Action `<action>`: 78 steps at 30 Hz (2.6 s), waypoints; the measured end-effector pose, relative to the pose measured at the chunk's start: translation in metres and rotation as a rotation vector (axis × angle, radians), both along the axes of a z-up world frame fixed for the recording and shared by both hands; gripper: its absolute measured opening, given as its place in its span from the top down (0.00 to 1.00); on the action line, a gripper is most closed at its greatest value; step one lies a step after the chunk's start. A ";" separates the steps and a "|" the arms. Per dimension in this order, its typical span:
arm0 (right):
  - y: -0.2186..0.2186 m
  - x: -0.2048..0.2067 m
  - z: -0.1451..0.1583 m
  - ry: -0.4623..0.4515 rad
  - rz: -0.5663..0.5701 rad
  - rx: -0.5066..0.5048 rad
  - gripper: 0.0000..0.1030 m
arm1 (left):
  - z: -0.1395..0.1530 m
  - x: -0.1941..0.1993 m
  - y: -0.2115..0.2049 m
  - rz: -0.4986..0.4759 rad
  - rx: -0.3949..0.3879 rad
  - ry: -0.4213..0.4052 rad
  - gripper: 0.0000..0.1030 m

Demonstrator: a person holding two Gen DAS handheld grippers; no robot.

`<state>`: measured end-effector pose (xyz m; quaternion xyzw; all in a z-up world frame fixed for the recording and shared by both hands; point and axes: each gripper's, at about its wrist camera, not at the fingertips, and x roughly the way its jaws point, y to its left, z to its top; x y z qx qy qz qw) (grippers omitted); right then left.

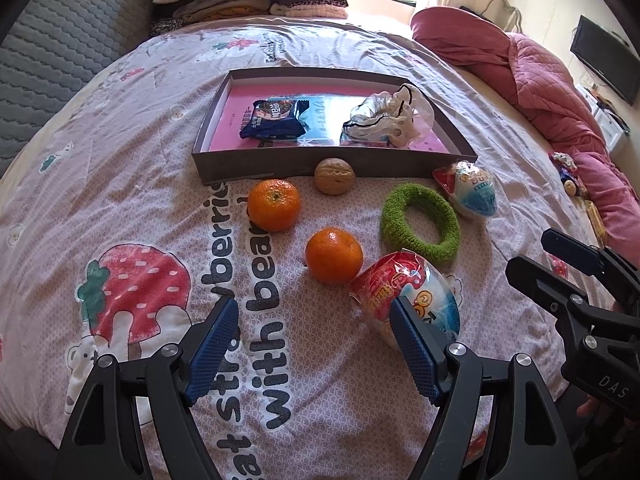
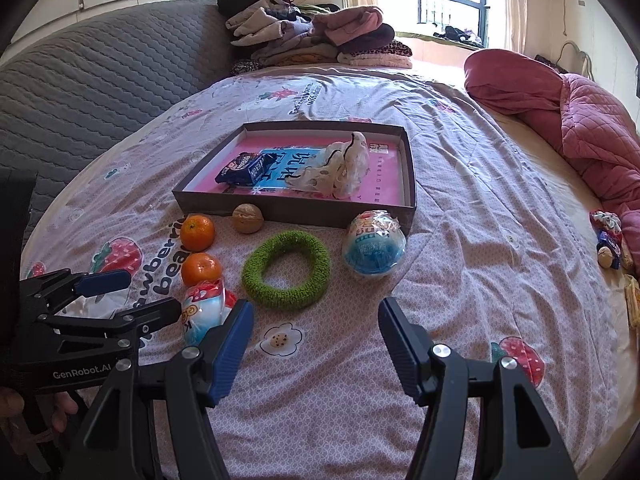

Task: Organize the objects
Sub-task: 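Move left tool toward an orange while right tool approaches blue-white egg toy, then close left tool around the orange while right tool closes on blue-white egg toy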

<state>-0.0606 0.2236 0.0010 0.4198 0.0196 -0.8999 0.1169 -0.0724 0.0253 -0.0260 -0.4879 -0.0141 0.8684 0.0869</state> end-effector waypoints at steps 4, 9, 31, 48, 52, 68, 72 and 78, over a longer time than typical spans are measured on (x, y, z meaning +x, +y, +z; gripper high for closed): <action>-0.003 0.002 0.000 0.002 0.014 0.000 0.38 | -0.001 -0.004 0.000 0.001 0.000 -0.001 0.23; -0.006 0.005 -0.001 -0.002 0.030 0.005 0.38 | -0.004 -0.011 0.002 0.003 -0.012 0.000 0.23; -0.041 0.017 -0.011 -0.002 0.141 0.047 0.38 | -0.011 -0.041 -0.001 0.026 -0.004 0.000 0.23; -0.066 0.018 -0.030 -0.002 0.194 0.066 0.38 | -0.021 -0.049 0.002 0.027 0.000 -0.018 0.23; -0.068 0.015 -0.034 -0.005 0.193 0.063 0.38 | -0.023 -0.051 0.001 0.029 0.007 -0.022 0.23; -0.077 0.002 -0.050 -0.007 0.192 0.085 0.42 | -0.030 -0.057 0.000 0.026 0.050 -0.036 0.23; -0.076 0.001 -0.053 -0.022 0.205 0.072 0.50 | -0.031 -0.056 0.001 0.020 0.053 -0.036 0.26; -0.071 0.002 -0.052 -0.036 0.219 0.046 0.50 | -0.033 -0.056 0.001 -0.002 0.088 -0.046 0.41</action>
